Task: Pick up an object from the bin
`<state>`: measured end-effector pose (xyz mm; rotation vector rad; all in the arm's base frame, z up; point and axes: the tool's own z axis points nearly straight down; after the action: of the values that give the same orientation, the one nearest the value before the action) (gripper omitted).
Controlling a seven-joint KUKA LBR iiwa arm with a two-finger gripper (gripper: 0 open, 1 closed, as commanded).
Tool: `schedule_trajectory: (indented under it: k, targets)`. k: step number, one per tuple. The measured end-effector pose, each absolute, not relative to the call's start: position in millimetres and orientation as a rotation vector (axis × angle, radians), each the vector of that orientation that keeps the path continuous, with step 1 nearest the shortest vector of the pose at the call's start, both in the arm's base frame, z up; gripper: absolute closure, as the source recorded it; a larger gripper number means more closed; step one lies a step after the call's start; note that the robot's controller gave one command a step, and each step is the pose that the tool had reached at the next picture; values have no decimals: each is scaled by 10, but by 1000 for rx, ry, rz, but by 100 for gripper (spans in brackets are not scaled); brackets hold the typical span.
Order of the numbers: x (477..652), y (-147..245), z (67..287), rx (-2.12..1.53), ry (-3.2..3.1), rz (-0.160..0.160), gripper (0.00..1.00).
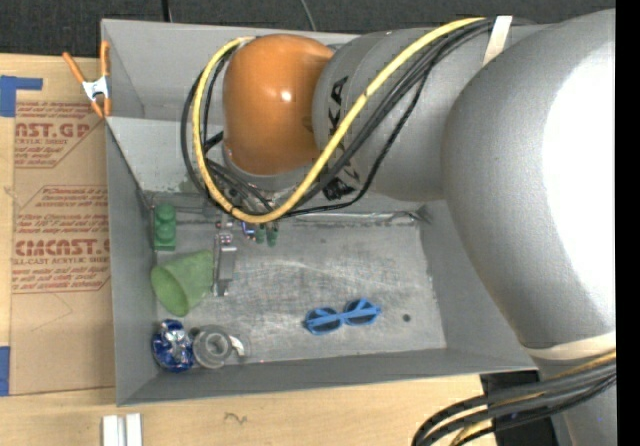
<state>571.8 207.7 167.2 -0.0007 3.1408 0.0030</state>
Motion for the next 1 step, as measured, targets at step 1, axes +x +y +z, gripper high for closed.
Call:
schedule_trajectory:
  k: [1]
  targets:
    - [5290,1940,976,-53,3148,-4,0]
